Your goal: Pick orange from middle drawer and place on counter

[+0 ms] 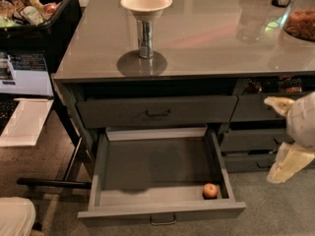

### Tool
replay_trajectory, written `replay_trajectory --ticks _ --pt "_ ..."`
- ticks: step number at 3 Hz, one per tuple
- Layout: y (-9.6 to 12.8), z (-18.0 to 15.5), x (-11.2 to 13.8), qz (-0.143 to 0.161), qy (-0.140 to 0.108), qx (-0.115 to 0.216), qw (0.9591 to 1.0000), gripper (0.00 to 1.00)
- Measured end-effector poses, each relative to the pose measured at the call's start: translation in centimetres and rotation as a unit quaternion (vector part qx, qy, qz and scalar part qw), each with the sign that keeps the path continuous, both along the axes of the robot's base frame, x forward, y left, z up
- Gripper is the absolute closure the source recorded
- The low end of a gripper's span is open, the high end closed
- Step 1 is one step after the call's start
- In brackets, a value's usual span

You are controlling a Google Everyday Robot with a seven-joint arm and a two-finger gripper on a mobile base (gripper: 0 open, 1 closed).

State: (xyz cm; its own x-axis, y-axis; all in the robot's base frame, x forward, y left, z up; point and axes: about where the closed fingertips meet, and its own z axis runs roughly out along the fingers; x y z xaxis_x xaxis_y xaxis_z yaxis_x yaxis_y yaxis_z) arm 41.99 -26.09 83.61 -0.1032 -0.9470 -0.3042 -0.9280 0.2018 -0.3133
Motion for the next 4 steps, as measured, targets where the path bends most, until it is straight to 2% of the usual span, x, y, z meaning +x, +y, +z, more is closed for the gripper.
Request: replay_trajectory --ticks 1,2,3,4 --pt "0.5 -8.3 0.3 -0.002 0.012 0.012 0.9999 0.00" --pt "3.6 -16.1 0.6 -0.014 0.028 0.043 0.9986 0.00" --pt "3.5 -16.1 2.0 -0.026 -0.003 0.045 0.9987 0.00" --pt "3.4 -16.0 2.1 -0.025 -0.003 0.044 0.9987 0.00"
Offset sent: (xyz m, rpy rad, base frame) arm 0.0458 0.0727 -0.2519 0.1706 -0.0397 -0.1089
